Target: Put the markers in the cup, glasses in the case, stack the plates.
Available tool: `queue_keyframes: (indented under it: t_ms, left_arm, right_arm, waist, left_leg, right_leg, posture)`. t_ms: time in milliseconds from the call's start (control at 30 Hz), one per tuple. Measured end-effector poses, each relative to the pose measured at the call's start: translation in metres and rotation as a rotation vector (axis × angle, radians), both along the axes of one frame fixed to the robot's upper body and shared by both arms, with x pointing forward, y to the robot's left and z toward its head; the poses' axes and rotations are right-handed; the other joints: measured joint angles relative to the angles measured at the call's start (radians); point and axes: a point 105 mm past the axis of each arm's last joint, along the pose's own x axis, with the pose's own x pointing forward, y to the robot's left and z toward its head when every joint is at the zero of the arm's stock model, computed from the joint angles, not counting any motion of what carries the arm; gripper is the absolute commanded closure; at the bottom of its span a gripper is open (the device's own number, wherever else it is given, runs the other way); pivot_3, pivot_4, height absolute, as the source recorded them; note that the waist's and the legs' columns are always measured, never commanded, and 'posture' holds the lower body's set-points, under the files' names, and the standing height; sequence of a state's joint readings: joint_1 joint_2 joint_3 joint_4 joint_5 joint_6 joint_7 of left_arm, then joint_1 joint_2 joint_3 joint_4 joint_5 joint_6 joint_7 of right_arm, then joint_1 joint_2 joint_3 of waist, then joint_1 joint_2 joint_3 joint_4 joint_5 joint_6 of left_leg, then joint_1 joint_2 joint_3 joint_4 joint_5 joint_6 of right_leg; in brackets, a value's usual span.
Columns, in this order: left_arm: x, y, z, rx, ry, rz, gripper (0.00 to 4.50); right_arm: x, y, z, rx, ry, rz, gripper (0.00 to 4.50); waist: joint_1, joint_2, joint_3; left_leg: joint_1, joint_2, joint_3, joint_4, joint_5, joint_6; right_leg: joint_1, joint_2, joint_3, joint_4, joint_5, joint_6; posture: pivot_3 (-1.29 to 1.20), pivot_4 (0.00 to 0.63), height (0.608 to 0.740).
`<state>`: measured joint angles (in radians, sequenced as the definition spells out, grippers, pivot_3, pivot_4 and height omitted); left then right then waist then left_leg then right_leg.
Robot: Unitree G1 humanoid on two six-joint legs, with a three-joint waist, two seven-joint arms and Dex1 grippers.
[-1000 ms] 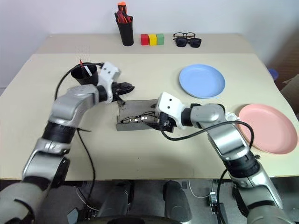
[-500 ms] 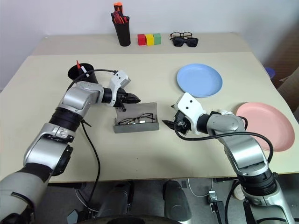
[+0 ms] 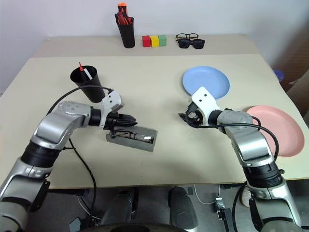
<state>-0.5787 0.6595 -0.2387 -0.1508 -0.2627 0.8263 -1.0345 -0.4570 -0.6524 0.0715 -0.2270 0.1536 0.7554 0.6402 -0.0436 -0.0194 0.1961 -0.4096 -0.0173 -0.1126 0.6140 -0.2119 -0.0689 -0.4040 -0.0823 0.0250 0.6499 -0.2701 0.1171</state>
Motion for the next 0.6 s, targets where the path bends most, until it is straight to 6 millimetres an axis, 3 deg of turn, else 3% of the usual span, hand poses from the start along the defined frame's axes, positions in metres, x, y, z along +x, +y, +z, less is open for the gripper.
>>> queue_keyframes:
  t_ms: [200,433,533,600]
  left_arm:
    - [-0.017,0.008,-0.002,0.017,-0.009,-0.004,3.83]
    - [-0.023,0.014,-0.003,0.008,-0.055,0.011,3.83]
    - [-0.014,0.009,0.005,-0.095,-0.116,0.058,3.91]
    - [-0.008,0.007,0.018,-0.182,-0.181,0.089,3.91]
  right_arm:
    - [0.033,-0.020,-0.001,-0.127,-0.079,-0.114,1.14]
    - [0.058,-0.031,-0.020,-0.275,-0.102,-0.137,1.14]
    - [0.065,-0.030,-0.023,-0.289,-0.115,-0.131,2.01]
    - [0.067,-0.030,-0.024,-0.300,-0.125,-0.128,3.06]
  waist:
    - [0.000,0.000,0.000]
    - [-0.001,0.000,0.000]
    - [0.000,0.000,0.000]
    - [0.001,0.000,0.000]
  left_leg:
    - [0.000,0.000,0.000,0.000,0.000,0.000]
    - [0.000,0.000,0.000,-0.001,0.000,0.000]
    - [0.000,0.000,0.000,0.000,0.000,0.000]
    - [0.000,0.000,0.000,0.000,0.000,0.000]
  right_leg:
    - [0.000,0.000,0.000,0.000,0.000,0.000]
    - [0.000,0.000,0.000,0.000,0.000,0.000]
    - [0.000,0.000,0.000,0.000,0.000,0.000]
    - [0.000,0.000,0.000,0.000,0.000,0.000]
  posture:
    - [0.00,0.150,0.740]
    - [0.00,0.150,0.740]
    - [0.00,0.150,0.740]
    - [0.00,0.150,0.740]
